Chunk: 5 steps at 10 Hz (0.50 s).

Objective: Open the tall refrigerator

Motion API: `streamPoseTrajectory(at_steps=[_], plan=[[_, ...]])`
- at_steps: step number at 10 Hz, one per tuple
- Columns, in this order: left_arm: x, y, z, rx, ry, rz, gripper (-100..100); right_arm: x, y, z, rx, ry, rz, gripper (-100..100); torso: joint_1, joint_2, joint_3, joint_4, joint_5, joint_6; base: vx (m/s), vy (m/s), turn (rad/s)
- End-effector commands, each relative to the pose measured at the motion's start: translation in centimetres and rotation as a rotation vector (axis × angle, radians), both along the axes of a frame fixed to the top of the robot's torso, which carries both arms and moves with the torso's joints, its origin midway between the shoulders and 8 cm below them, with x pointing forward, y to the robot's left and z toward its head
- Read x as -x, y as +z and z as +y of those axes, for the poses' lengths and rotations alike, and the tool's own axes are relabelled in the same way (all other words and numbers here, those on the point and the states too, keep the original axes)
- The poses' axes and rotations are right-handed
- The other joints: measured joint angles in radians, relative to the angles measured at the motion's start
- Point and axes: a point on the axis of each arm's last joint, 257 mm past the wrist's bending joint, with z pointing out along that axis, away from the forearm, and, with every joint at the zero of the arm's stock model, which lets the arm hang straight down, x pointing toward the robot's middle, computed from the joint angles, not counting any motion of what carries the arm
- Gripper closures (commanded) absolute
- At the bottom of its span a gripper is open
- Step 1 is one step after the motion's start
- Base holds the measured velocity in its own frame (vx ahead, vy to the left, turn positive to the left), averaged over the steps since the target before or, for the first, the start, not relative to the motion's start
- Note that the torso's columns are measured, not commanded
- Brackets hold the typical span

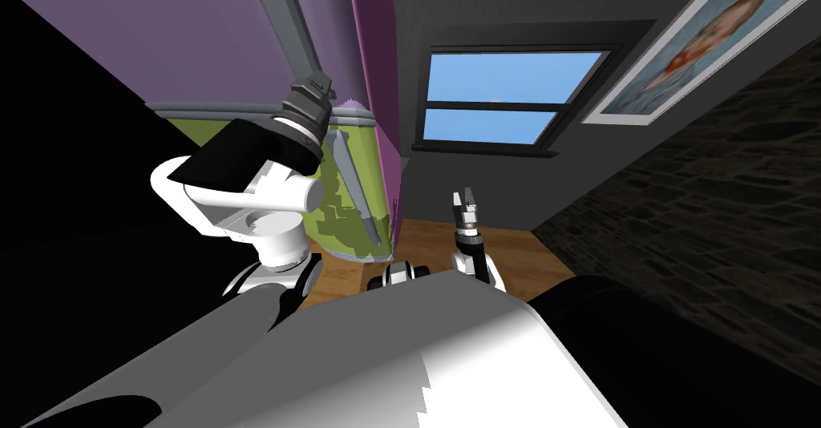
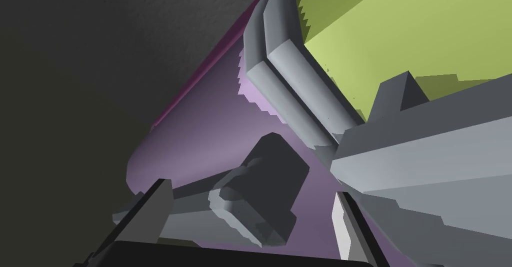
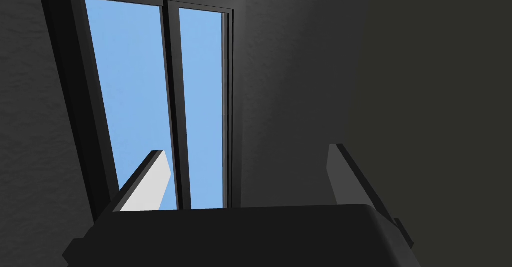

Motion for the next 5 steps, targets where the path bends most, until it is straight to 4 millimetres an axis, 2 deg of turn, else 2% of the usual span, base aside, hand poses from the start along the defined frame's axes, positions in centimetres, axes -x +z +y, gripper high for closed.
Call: streamPoseTrajectory(at_steps=[1,5], plan=[[-1.5,0.0,-0.3,-0.041,0.022,0.046,-100,0.0,0.0,0.0,0.000,0.000,0.000,0,-0.001,0.001,0.001,0.001,0.000,0.000,-0.051,0.037,-0.063],[-2.9,1.0,-1.0,-0.102,0.053,0.094,-100,0.0,0.0,0.0,0.000,0.000,0.000,0,-0.002,0.006,0.005,0.004,-0.001,0.000,-0.049,0.035,-0.070]])
